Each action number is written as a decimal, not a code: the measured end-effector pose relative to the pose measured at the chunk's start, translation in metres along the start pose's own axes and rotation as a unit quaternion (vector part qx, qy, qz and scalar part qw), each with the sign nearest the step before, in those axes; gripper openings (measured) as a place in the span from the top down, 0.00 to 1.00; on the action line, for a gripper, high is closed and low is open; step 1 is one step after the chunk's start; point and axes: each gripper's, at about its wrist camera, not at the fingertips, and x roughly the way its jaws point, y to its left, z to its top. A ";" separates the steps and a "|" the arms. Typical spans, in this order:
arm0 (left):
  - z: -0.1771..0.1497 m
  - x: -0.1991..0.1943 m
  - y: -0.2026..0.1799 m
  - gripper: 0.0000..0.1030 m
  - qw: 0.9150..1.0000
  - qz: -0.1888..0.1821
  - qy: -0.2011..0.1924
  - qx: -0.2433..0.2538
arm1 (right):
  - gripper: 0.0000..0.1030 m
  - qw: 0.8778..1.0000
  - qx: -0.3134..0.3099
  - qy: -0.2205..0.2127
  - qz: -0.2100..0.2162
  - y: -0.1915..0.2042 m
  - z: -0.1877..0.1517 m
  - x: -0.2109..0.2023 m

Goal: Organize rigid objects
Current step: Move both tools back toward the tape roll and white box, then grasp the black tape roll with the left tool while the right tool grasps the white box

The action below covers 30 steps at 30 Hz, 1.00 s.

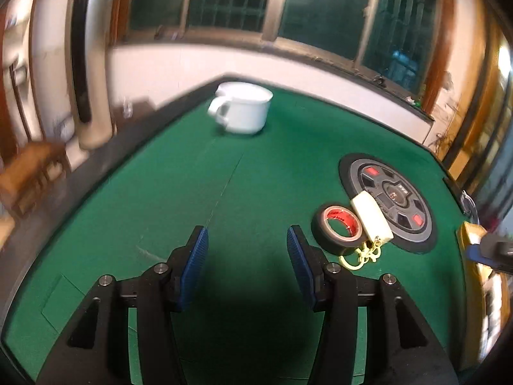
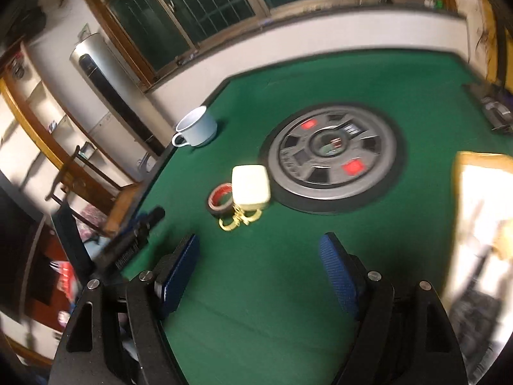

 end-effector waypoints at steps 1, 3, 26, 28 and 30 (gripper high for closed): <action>0.000 0.002 0.002 0.52 1.000 -0.005 0.005 -0.004 | 0.29 1.000 0.000 0.014 0.002 0.002 0.009 0.018; -0.002 0.006 -0.001 0.52 1.000 0.009 0.011 0.009 | 0.29 1.000 0.000 0.029 0.002 0.004 0.020 0.040; -0.002 0.008 -0.004 0.52 0.999 -0.011 0.032 0.020 | 0.58 0.994 -0.010 0.091 -0.062 0.014 0.017 0.097; -0.002 0.008 -0.007 0.52 0.999 -0.014 0.032 0.025 | 0.58 0.994 -0.017 0.072 -0.083 0.011 0.003 0.080; -0.003 0.008 -0.011 0.52 0.999 -0.025 0.035 0.032 | 0.58 0.991 -0.041 0.039 -0.124 0.012 -0.013 0.058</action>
